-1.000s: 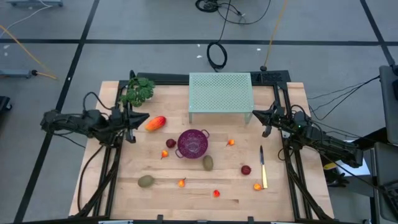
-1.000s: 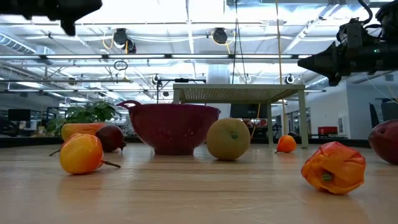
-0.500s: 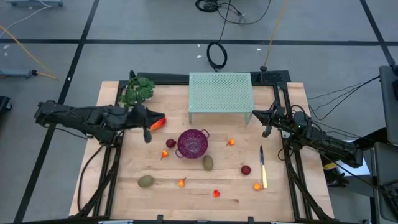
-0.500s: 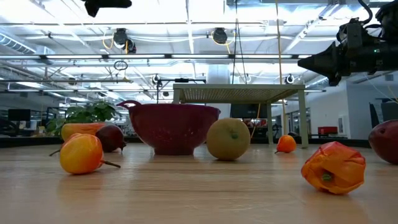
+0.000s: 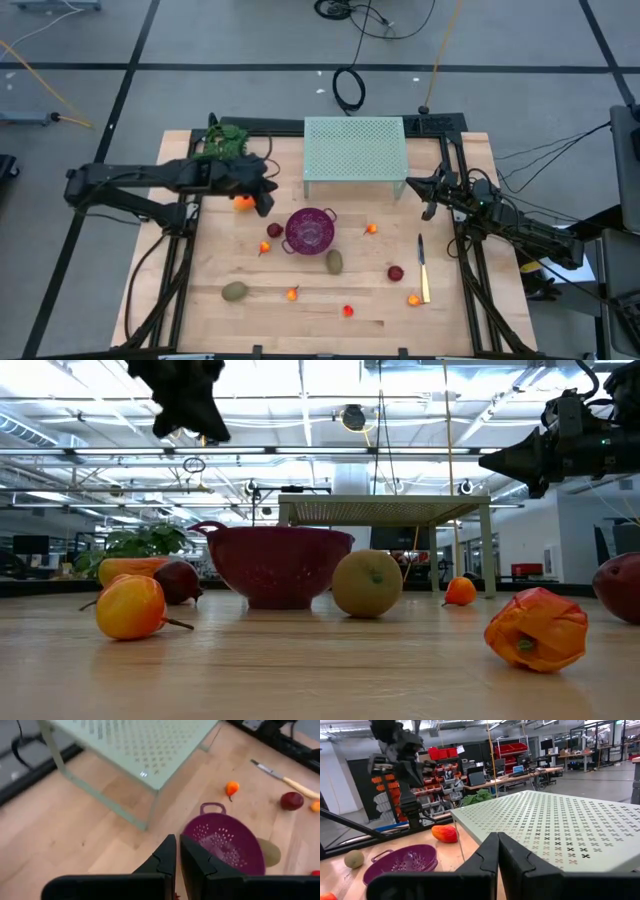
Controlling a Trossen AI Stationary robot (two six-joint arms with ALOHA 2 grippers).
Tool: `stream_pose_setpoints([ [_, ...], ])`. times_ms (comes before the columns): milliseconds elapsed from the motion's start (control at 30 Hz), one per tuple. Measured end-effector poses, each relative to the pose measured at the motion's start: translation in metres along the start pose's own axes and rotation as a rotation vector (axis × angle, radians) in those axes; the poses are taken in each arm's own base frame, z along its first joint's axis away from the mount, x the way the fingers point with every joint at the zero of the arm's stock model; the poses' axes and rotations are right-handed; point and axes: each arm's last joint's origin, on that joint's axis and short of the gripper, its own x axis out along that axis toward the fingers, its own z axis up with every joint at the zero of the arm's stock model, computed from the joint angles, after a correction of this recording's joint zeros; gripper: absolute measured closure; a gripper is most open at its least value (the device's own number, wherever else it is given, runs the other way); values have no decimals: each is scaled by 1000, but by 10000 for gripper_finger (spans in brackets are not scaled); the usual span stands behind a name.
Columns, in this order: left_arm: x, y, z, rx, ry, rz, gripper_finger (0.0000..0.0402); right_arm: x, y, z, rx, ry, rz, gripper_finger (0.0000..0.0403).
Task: Pick & Place Fruit
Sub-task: Put the violet strainer bowl on the shelf
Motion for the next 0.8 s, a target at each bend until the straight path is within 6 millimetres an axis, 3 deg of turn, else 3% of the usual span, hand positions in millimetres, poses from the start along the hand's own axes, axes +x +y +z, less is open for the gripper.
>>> stream_pose_setpoints([
  [133,8,1,3,-35,11,-27,380,0,0,0,0,0,0,403],
  [367,10,4,6,61,-9,-10,380,0,0,0,0,-1,0,403],
  [800,11,12,9,3,-19,38,380,0,0,0,0,-1,1,403],
])
